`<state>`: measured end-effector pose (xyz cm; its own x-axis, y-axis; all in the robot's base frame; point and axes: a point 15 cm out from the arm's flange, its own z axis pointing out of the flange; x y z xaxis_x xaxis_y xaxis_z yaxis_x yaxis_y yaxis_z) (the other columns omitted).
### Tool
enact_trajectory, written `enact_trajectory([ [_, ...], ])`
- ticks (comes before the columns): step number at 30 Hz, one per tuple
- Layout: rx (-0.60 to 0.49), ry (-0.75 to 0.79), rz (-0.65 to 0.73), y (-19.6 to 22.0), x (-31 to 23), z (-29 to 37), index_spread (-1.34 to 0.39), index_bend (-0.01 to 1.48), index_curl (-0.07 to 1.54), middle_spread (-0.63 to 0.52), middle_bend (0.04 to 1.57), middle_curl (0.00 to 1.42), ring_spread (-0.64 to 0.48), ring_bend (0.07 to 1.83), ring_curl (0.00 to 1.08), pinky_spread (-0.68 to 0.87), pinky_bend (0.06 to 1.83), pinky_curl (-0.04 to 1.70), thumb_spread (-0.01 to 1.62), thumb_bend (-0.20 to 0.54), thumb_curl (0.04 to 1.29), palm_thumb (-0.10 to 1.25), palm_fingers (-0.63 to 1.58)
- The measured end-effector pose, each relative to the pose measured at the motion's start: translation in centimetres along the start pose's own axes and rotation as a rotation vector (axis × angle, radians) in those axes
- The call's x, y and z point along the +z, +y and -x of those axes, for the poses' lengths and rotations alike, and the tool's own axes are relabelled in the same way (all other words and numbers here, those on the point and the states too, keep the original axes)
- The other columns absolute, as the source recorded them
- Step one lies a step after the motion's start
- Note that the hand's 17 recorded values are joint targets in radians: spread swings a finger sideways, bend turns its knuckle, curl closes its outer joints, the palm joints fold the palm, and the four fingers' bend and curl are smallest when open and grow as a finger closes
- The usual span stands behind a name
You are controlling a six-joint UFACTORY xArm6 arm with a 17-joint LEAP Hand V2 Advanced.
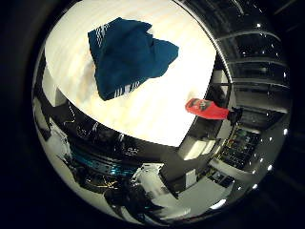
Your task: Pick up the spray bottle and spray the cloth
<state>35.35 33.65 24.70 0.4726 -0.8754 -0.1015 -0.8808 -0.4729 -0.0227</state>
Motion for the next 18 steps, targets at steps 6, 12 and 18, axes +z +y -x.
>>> enact_trajectory([
  [6,0.042,0.004,-0.008,-0.7,-0.5,-2.5,-0.26,0.18,0.33,0.11,0.19,0.33,0.23,0.27,0.24,0.45,0.25,0.29,1.19,-0.015,0.43,0.83,0.30],
  [12,0.092,0.007,-0.059,-1.2,-3.5,-6.4,-0.26,0.15,0.31,0.10,0.20,0.33,0.22,0.29,0.25,0.44,0.25,0.30,1.17,-0.028,0.42,0.79,0.26],
  [18,0.145,0.016,-0.125,-1.0,-7.2,-11.5,-0.25,0.16,0.29,0.10,0.20,0.34,0.21,0.30,0.25,0.43,0.27,0.31,1.13,-0.023,0.38,0.70,0.24],
])
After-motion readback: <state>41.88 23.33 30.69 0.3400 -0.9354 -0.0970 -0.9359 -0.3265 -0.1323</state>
